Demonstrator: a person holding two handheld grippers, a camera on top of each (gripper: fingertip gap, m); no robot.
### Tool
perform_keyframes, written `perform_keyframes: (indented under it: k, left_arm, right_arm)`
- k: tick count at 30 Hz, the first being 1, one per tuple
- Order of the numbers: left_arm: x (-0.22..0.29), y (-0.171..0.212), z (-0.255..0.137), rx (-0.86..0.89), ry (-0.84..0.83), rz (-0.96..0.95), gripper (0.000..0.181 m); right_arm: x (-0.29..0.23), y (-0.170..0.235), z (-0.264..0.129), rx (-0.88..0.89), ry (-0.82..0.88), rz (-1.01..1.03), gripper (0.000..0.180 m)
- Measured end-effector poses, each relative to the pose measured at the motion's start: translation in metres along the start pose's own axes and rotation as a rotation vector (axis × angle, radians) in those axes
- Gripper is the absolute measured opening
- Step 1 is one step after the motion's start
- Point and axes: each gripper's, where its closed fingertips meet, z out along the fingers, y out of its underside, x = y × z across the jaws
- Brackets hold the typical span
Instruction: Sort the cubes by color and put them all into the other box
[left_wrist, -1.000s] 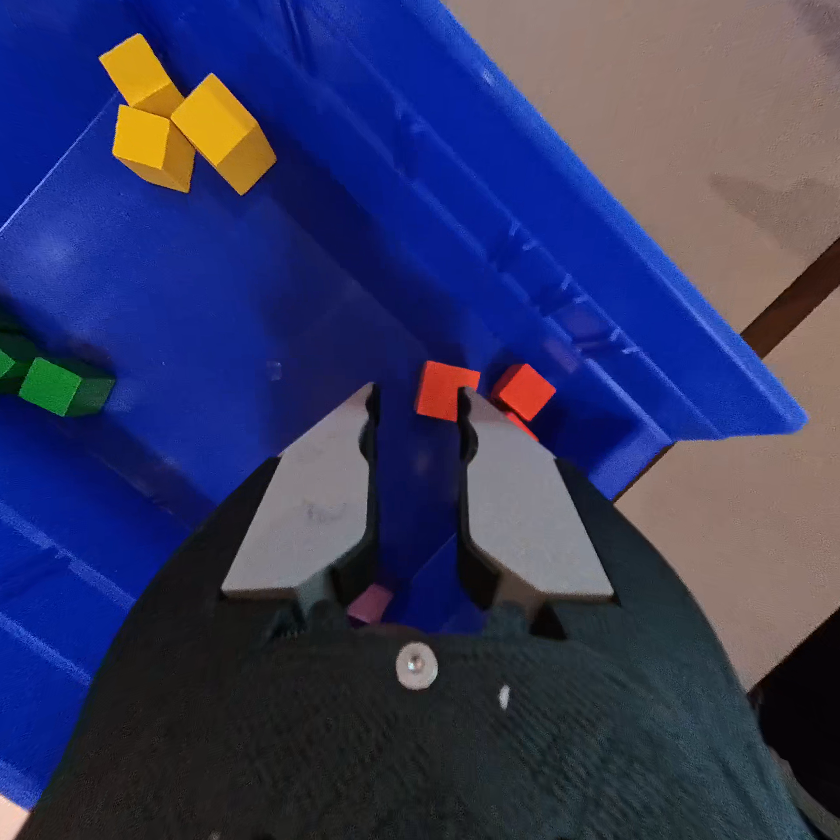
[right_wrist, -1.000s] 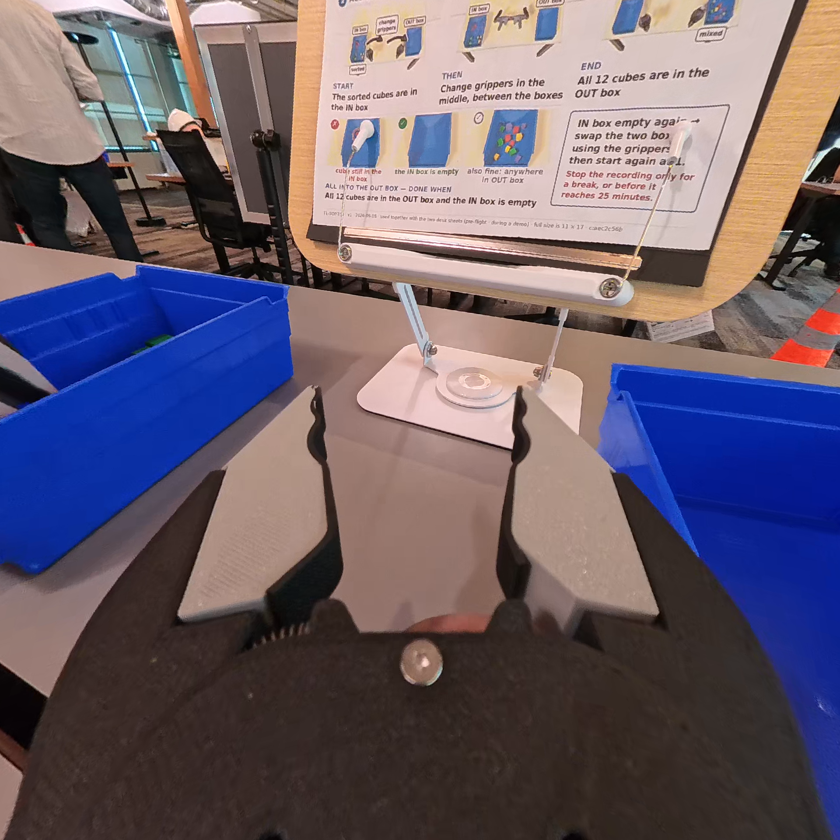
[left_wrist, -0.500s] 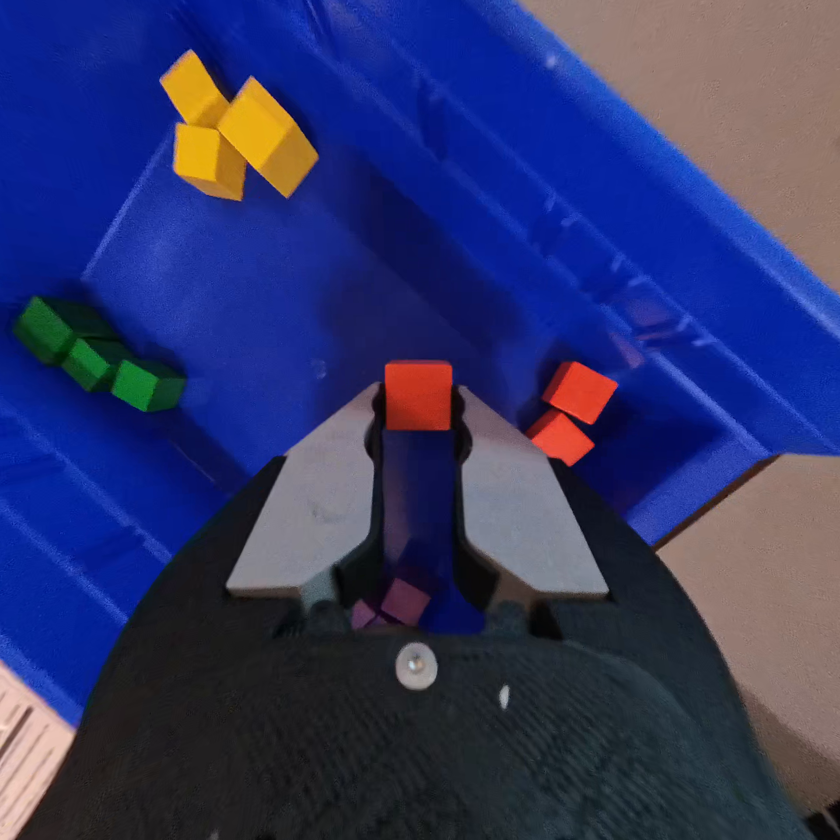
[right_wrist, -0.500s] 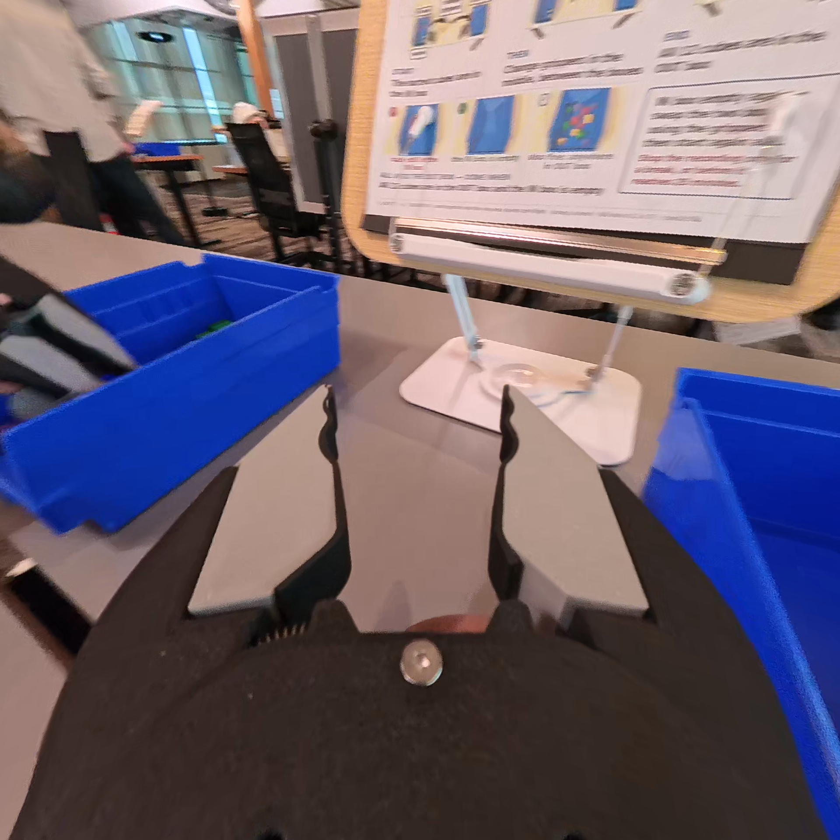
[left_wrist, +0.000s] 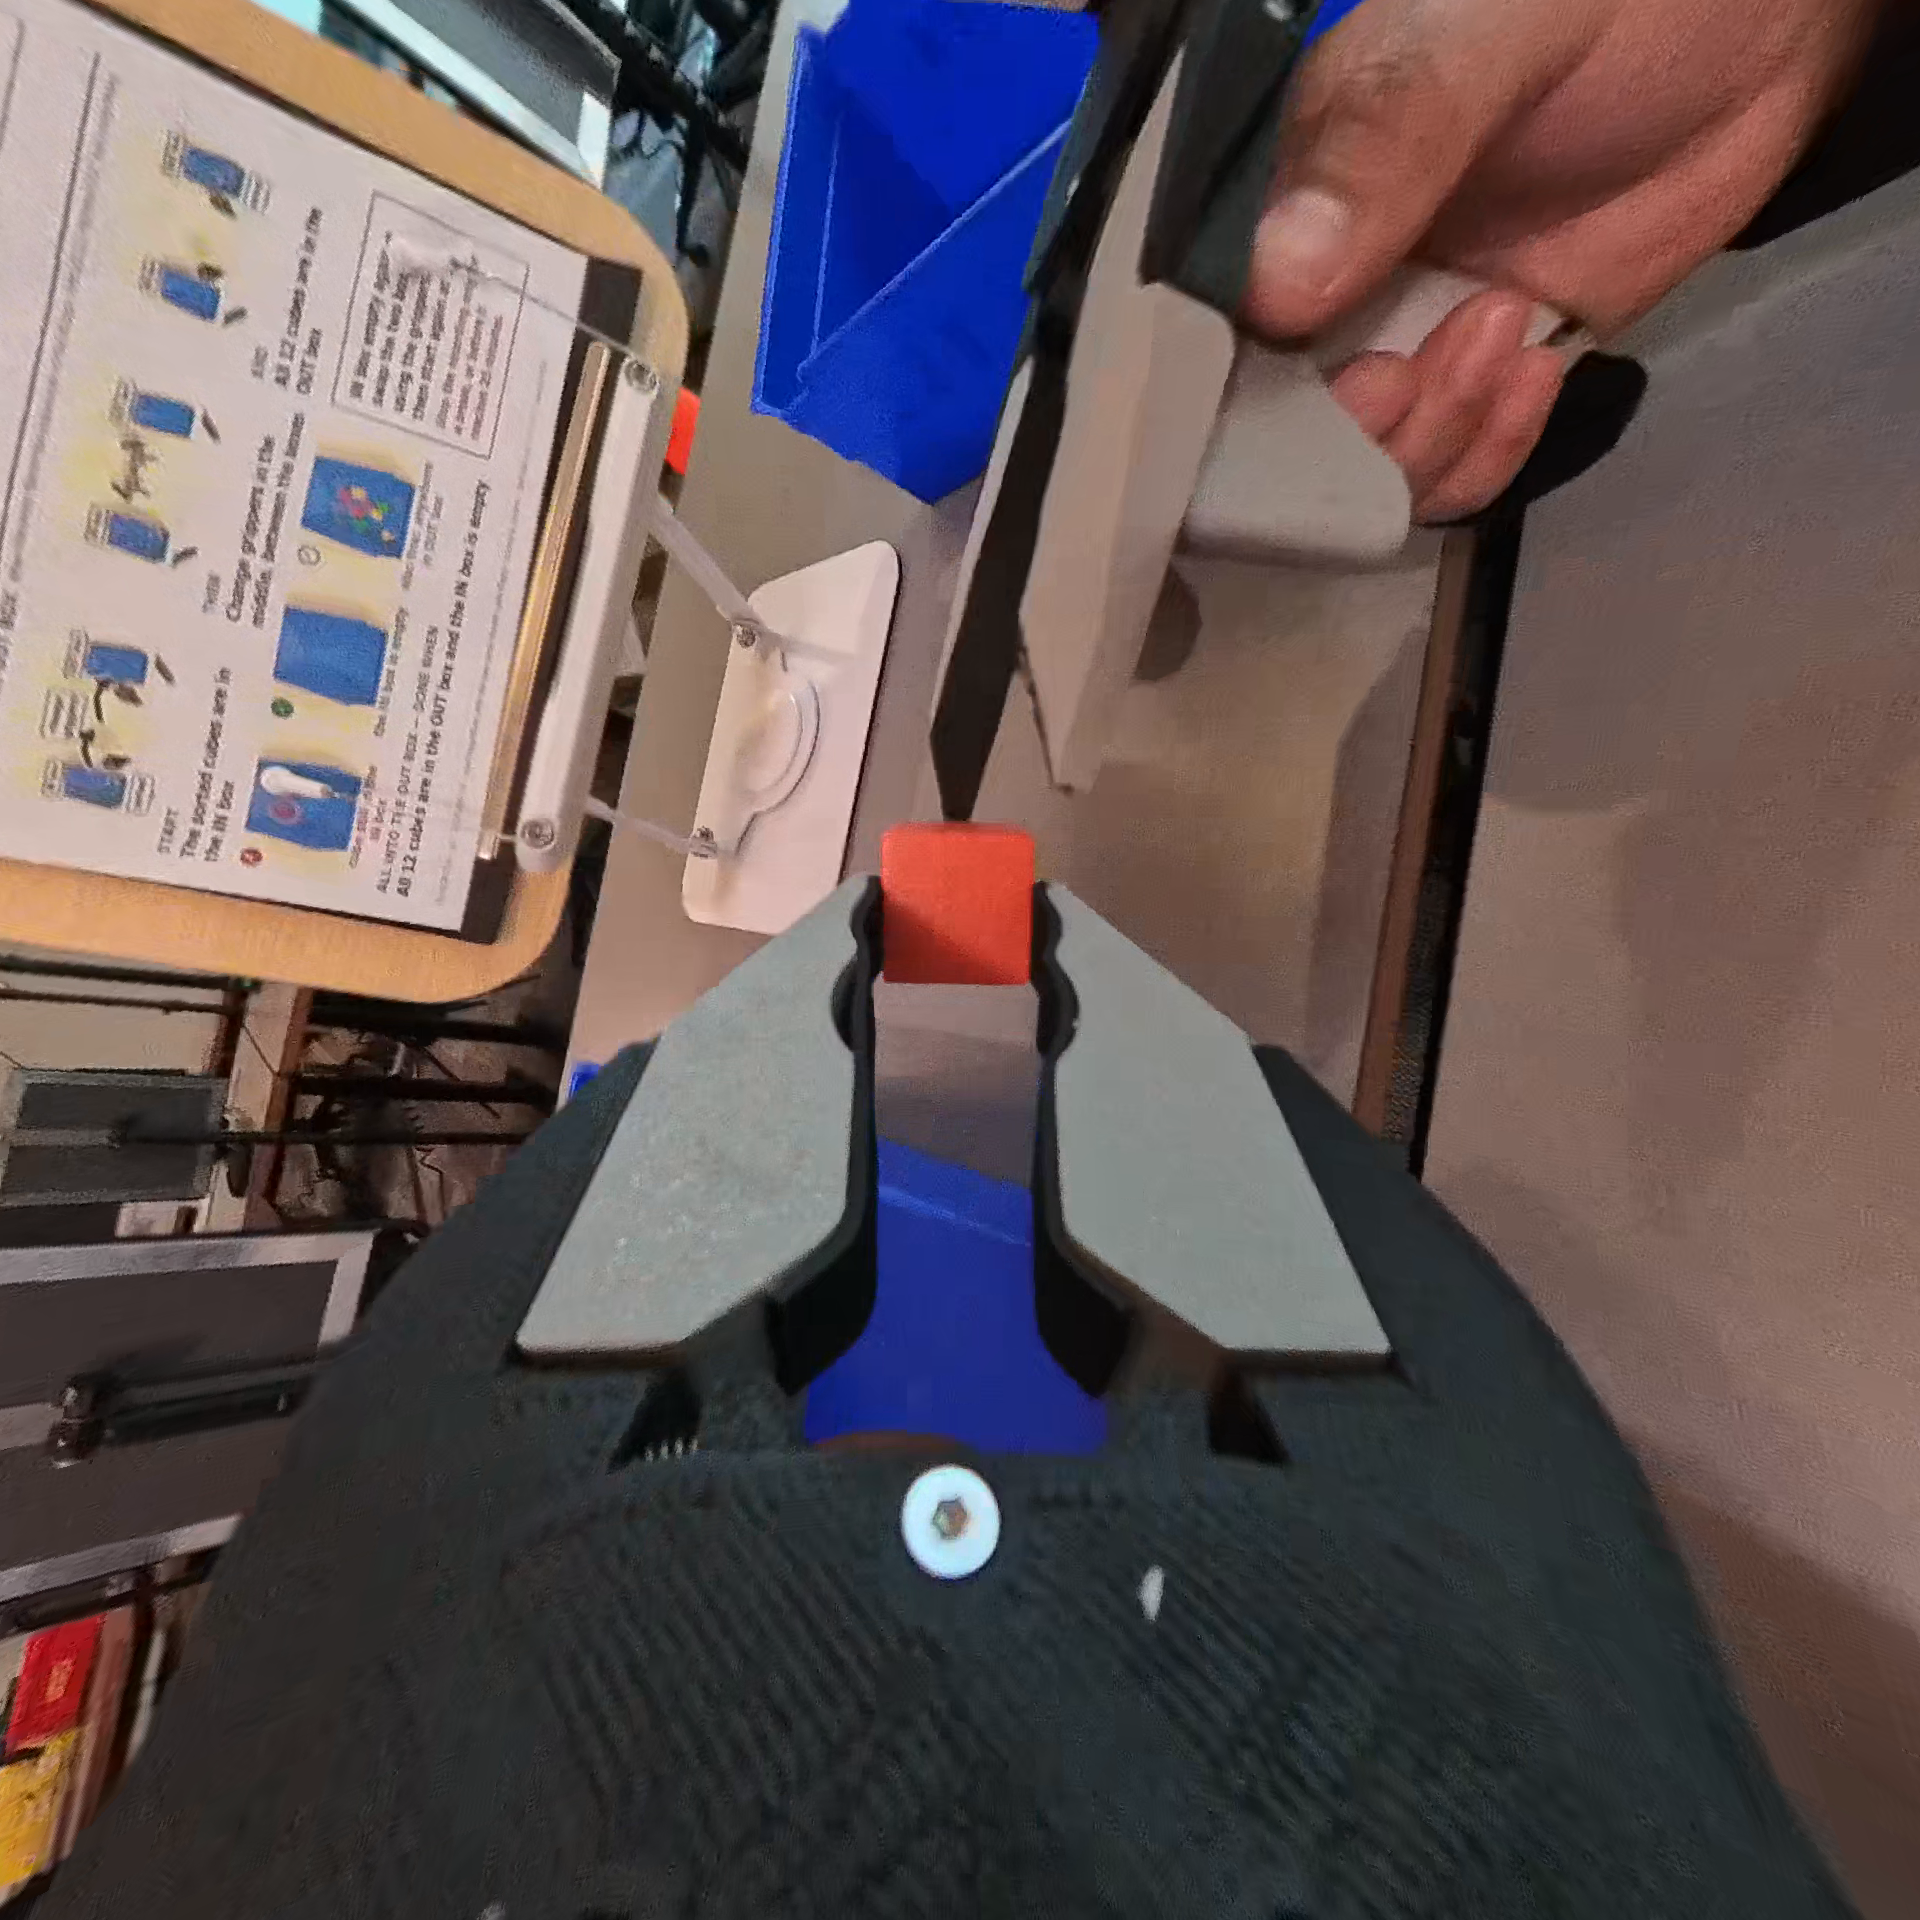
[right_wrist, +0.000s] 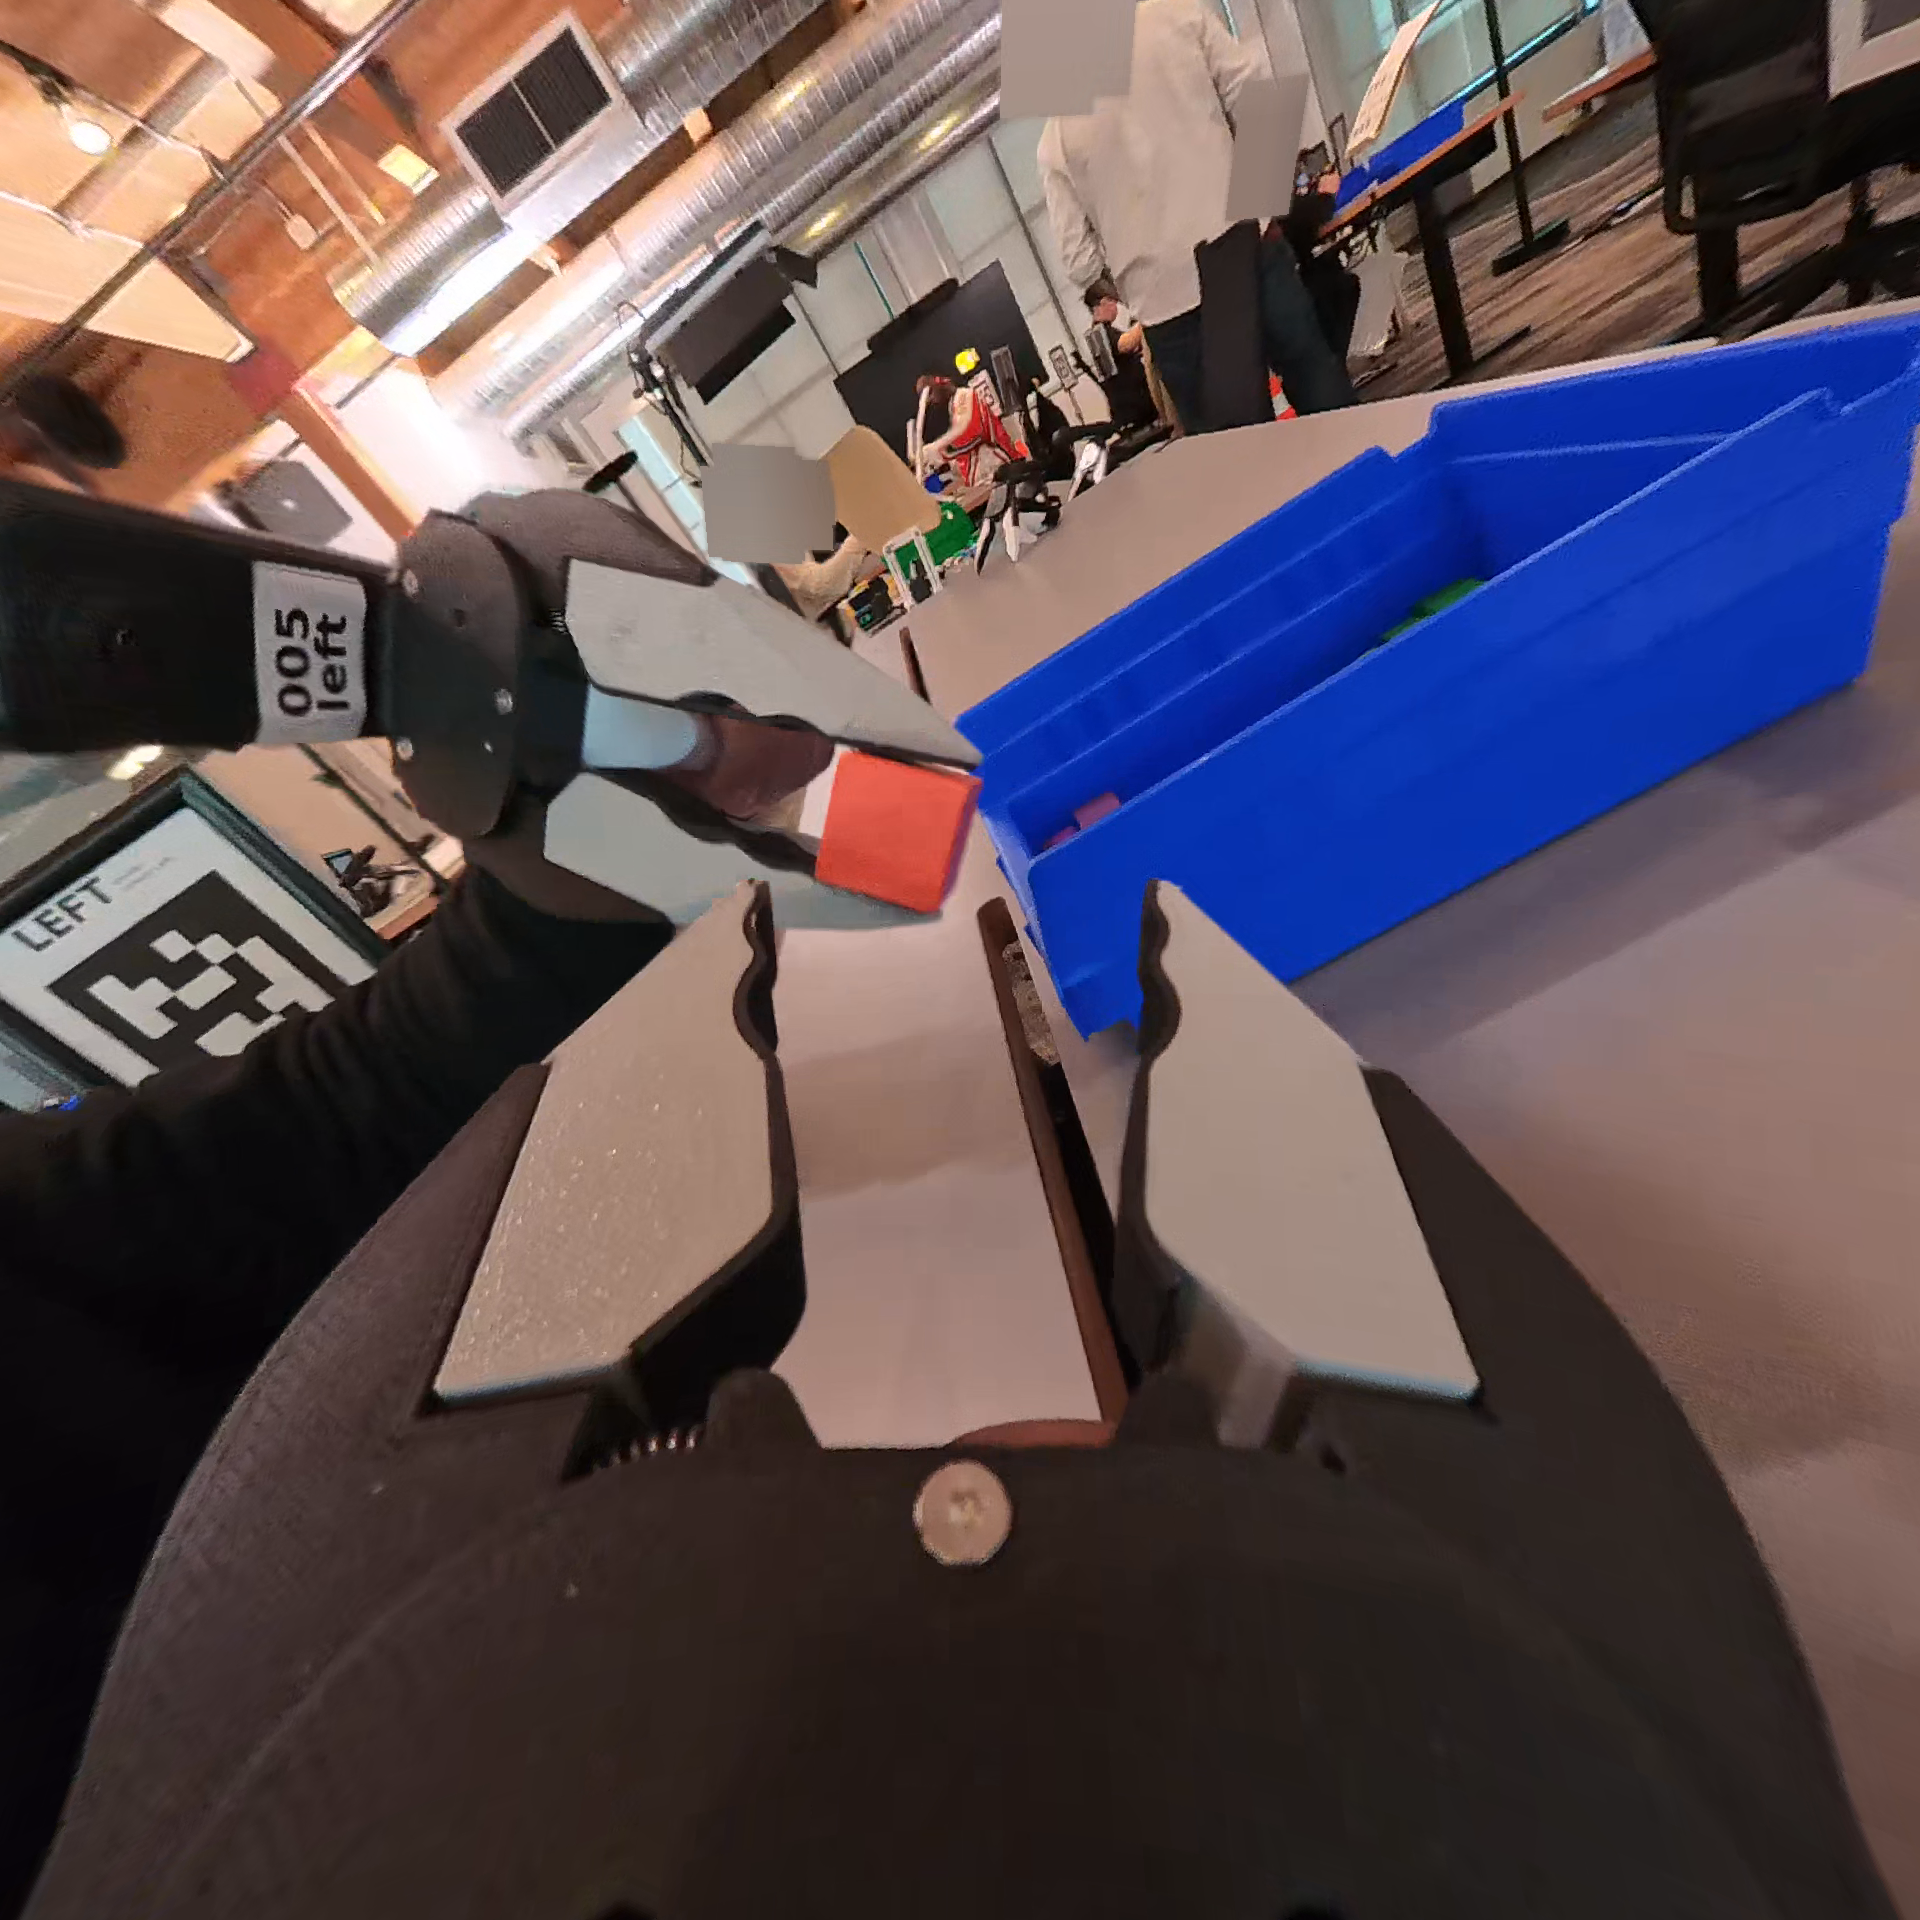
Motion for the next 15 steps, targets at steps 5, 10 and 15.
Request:
perform_keyframes:
  k: [5, 10, 15]
  left_arm:
    - [0.007, -0.009, 0.017, -0.019, -0.034, 0.054, 0.026]
    - [0.016, -0.008, 0.028, -0.038, -0.017, 0.046, 0.026]
    - [0.012, -0.007, 0.036, -0.021, -0.033, -0.01, 0.026]
  right_arm:
    - [0.002, 0.005, 0.0, -0.018, -0.034, 0.049, 0.03]
    - [0.01, 0.005, 0.0, -0.004, -0.016, 0.079, 0.025]
    - [0.017, 0.002, -0.004, 0.004, 0.034, 0.087, 0.025]
